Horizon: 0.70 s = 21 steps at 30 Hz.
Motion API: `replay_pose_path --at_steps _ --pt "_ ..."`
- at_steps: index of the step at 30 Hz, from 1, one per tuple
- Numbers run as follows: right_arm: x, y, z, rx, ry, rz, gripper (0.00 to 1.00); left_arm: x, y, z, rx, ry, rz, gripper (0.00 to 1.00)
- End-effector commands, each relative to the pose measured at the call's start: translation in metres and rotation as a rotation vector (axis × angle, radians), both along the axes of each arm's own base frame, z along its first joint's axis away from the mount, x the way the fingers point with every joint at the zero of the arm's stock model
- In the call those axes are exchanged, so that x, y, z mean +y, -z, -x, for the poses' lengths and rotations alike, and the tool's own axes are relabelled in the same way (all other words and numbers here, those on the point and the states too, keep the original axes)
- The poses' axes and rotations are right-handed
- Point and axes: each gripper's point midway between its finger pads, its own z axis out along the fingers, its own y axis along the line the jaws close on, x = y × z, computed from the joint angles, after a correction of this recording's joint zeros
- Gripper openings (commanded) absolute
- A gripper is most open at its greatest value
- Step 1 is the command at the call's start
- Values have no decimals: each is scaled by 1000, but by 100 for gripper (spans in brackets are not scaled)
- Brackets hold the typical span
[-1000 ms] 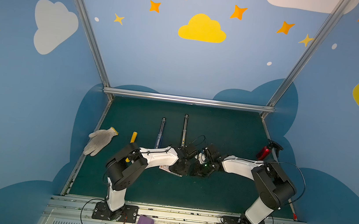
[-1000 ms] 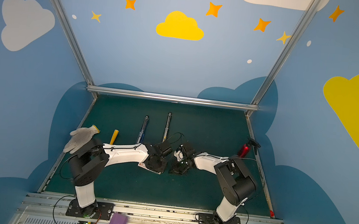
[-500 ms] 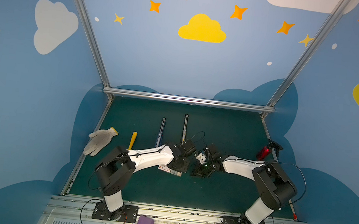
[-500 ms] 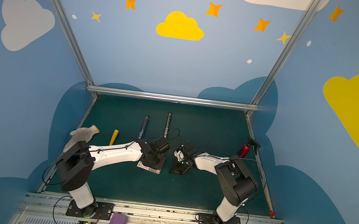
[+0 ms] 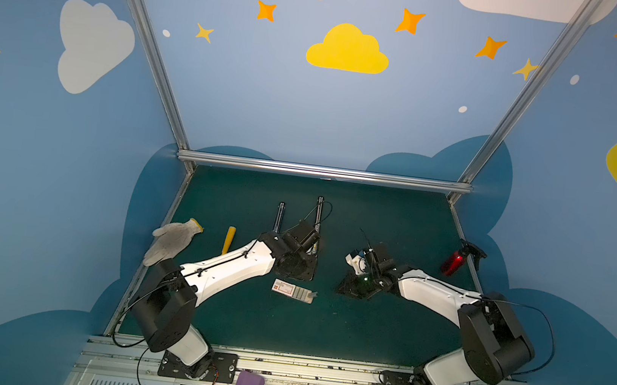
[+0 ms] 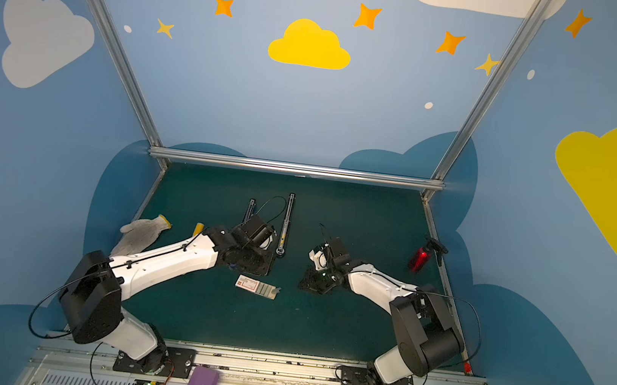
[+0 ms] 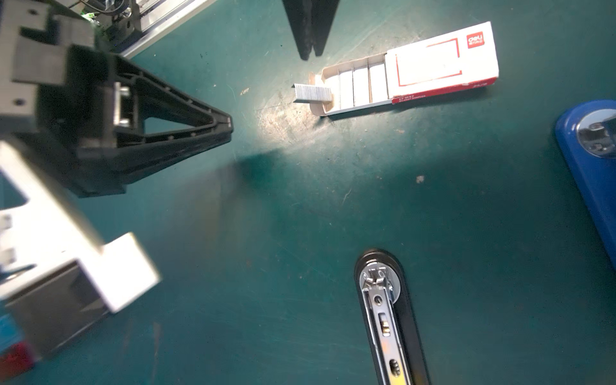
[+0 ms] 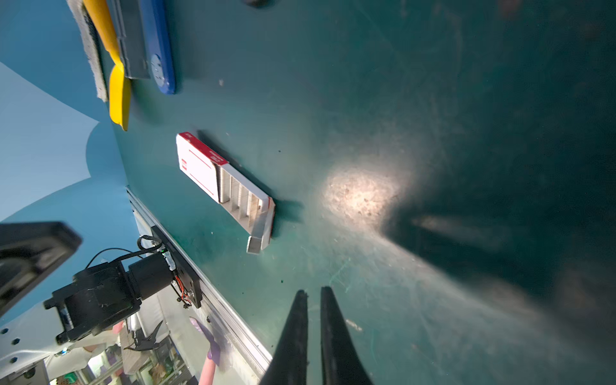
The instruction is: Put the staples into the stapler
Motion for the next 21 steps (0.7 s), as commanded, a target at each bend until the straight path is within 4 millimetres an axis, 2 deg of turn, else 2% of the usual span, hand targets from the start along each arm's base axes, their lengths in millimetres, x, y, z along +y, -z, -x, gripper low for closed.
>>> replay_pose_path --at_steps 1,6,10,15,21 --pt "-6 -2 2 -5 -10 25 13 -2 8 11 49 12 25 20" --pt "-5 0 5 6 -19 15 15 -8 27 20 94 45 20 25" --pt "-4 -2 7 -14 -47 29 22 1 42 22 108 22 -40 27" --pt "-3 -16 6 -94 -130 132 31 30 45 22 87 -138 -39 37" --pt "6 -32 3 -184 -298 313 39 74 50 40 79 -337 -22 39"
